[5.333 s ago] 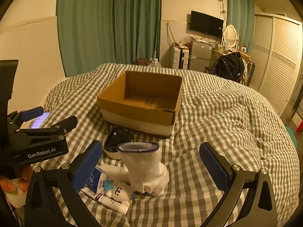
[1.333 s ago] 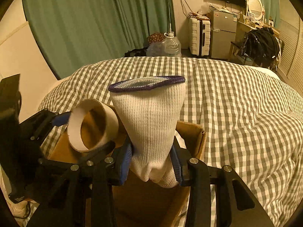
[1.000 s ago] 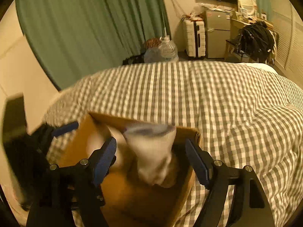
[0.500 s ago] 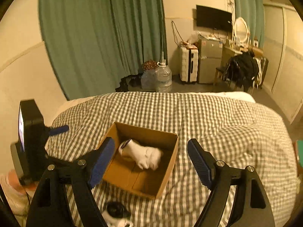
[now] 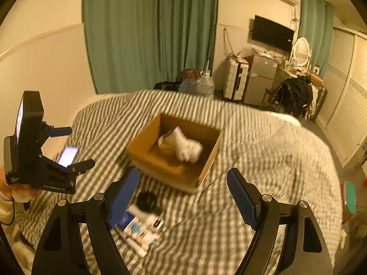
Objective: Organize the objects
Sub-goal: 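Grasp the blue Vinda tissue pack with the left tool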
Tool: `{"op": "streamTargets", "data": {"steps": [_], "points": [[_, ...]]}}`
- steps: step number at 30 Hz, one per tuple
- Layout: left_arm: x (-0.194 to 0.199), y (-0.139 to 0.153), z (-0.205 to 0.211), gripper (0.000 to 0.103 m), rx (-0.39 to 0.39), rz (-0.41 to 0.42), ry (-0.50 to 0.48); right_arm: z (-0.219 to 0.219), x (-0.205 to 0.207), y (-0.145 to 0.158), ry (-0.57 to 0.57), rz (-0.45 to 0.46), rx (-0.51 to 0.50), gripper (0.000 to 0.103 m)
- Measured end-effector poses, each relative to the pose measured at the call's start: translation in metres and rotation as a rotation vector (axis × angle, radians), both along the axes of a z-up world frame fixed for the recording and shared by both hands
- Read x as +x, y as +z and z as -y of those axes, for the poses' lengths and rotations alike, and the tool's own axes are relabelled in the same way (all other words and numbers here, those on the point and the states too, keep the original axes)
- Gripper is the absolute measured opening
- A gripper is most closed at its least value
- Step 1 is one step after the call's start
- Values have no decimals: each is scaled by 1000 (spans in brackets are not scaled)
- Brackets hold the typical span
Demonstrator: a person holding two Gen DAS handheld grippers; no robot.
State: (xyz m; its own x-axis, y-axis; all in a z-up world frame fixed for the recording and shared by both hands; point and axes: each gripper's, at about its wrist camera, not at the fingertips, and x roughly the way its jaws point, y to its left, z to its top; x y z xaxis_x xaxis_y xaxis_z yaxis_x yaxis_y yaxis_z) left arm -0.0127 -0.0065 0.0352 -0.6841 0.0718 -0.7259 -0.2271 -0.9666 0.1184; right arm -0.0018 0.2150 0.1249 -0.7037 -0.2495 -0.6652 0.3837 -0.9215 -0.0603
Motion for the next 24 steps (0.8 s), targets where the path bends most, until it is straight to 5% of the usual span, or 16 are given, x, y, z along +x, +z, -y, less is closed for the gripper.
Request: {"op": "streamTargets", "data": {"steps": [13,18,24], "points": [[22,-118,-36,103,70,157,32,13,27,-163,12,127,70,79],[17,-144,-46,103,25,203,18,8,21,-187,1,184,59,79],[7,-152,-46,103,87,215,9,7,21,-199,-2,198,64,79]]}}
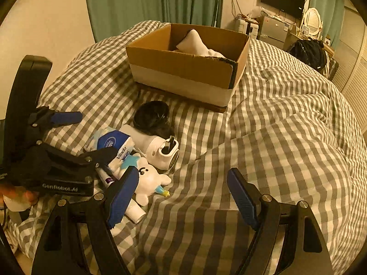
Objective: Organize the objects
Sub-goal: 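Grasp the blue Vinda tissue pack with the left tool, then grasp the white cartoon bear figurine with the right tool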
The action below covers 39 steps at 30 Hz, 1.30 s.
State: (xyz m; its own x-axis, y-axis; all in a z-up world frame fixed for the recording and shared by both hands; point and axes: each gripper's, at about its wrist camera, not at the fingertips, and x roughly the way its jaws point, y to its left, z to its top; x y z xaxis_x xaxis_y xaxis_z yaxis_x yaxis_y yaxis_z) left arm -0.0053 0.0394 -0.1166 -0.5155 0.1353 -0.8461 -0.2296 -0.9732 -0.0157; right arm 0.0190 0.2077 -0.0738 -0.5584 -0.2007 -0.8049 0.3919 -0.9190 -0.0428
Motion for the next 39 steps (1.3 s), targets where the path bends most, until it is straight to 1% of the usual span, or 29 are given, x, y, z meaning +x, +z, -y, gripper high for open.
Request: {"op": "streamTargets", "data": {"steps": [2,5,6,8,10,12,13,14,20,24,27,31,34,38,39], "points": [[-3,-4,-1,103,24,19,-8,0,-1,-1,-5,5,1,79],[-1,-4,-4,103,19,22,-26,-1,-1,-1,-16,4,1,79],[0,-4,-5,103,28,30,-41,-2,-1,-1,-20,2,2,79],[1,-9,-9,103,38,58,-64,-2,0,0,-26,-3,4,79],[2,-12,-14,102,32,57,-90,-1,0,0,-27,-2,9,79],[2,-14,-15,93,52,58,-102,0,-1,-1,-27,-2,15,79],[2,-12,-14,81,74,59,-107,0,-1,-2,-25,-1,17,79],[3,-11,-13,75,89,59,-109,1,-1,-2,-23,0,19,79],[10,3,4,73,87,42,-55,5,-3,-6,-2,25,10,79],[16,14,12,73,31,4,-43,15,-7,-15,40,70,11,79],[14,12,19,73,23,5,-28,27,-12,-25,89,118,20,79],[15,7,19,73,-12,3,-37,46,-21,-40,145,177,31,79],[14,6,20,73,-4,1,-39,51,-30,-52,151,231,24,79],[13,7,24,73,18,2,-35,52,-37,-62,156,295,-10,79],[13,8,24,73,18,1,-36,52,-37,-64,159,305,-14,74]]}}
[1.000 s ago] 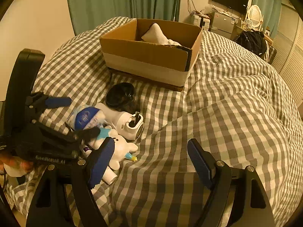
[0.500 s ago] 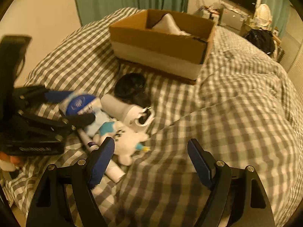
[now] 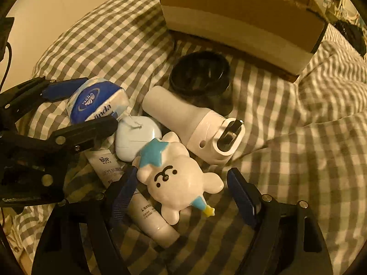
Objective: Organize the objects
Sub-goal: 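Grasp the white cartoon bear figurine with the right tool, then carry the tissue pack and bear into the box and open both tools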
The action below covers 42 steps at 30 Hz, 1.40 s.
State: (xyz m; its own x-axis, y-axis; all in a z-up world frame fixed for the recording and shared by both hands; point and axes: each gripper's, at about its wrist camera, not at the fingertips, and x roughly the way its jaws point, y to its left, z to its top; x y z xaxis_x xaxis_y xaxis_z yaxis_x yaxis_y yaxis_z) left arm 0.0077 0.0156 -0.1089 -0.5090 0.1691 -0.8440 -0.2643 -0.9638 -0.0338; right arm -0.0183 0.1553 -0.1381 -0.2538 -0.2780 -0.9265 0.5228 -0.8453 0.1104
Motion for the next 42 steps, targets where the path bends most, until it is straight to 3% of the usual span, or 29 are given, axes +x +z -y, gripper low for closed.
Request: {"op": "streamTargets", "data": {"steps": [2,9,30,42], "points": [[0,0,0,73,3,0,-1,1,0,-2,12,19,-22,66],[2,2,2,73,22,5,0,-2,12,6,4,-33,-9,65],[26,52,-8,73,8,-72,-22,-38,57,96,-57,-270,-20,65],[-2,87,-7,73,74,-82,-57,-40,41,141,-58,-363,-34,64]]}}
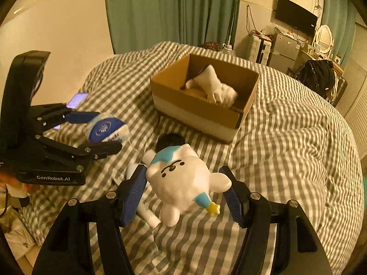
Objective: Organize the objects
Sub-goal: 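Carry the tissue pack and bear into the box and open both tools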
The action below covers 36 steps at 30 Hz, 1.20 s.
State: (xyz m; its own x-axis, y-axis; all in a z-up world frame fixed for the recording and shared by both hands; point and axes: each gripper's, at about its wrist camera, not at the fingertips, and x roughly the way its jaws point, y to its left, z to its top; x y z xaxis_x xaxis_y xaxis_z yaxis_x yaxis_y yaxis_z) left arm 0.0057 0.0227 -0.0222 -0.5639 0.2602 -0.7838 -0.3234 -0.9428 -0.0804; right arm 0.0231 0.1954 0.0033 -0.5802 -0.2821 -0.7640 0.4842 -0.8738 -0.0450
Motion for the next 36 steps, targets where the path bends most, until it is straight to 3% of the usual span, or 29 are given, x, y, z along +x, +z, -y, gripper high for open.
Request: {"op": "streamTargets", "data": {"steps": [6,14,21,28,33,36], "points": [[-31,24,-1,73,0,-20,-16,1,-19,23,12,-45,11,64],[-83,58,1,73,-89,-121,18,3,-58,56,19,-112,-2,64],[-141,67,0,73,-107,-141,45,1,-106,79,-17,-175,15,64],[-198,61,-24,73,-150,-161,48,1,-168,87,-56,-200,3,64],[-234,35,-31,73,-129,-105,39,1,-209,82,-72,-190,-25,64],[-246,17,-38,73,-161,-93,26,3,-229,67,-75,-162,-33,64]]}}
